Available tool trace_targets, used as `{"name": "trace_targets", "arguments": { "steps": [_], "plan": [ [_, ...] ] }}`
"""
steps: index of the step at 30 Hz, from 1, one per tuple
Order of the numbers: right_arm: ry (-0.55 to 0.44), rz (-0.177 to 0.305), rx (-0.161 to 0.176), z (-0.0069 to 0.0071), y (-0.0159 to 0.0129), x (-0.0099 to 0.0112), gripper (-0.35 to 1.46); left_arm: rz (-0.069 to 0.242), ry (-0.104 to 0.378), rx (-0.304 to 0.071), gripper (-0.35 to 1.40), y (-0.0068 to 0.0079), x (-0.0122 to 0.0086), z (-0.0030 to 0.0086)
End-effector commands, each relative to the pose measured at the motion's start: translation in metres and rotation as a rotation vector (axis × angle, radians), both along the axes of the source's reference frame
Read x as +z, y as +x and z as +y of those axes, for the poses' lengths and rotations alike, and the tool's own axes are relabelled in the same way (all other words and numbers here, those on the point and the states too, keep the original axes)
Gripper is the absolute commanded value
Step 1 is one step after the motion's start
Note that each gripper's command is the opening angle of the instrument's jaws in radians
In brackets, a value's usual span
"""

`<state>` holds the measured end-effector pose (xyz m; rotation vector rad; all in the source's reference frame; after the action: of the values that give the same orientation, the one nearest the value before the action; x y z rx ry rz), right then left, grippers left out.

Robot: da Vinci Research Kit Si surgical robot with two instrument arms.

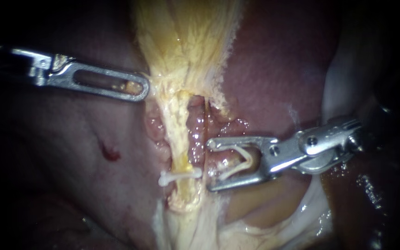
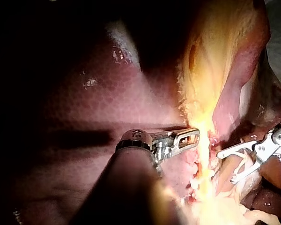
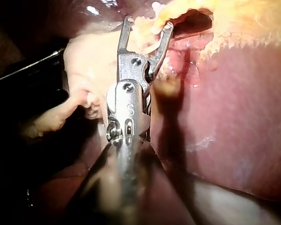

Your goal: Clipping second clip left tube

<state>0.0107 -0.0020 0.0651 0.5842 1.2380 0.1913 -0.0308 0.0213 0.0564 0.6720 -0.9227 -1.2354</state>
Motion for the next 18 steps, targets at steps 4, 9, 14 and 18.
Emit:
{"name": "trace_targets", "arguments": {
  "steps": [4,9,14,18],
  "plan": [
    [0.028,0.006,0.008,-0.0001,0.0007,0.0016,0.50,0.001,0.000,-0.001,-0.35,0.0000,-0.0001,-0.0001],
    [0.064,0.003,0.008,0.0000,0.0013,0.0038,0.50,0.001,0.000,-0.001,-0.35,0.0000,-0.0002,-0.0001],
    [0.097,0.003,0.002,0.0002,0.0017,0.0059,0.50,0.001,0.000,-0.001,-0.35,-0.0001,-0.0002,-0.0001],
    [0.108,-0.002,0.004,0.0001,0.0017,0.0072,0.50,0.002,0.000,-0.002,-0.35,-0.0001,-0.0003,-0.0002]
  ]
}}
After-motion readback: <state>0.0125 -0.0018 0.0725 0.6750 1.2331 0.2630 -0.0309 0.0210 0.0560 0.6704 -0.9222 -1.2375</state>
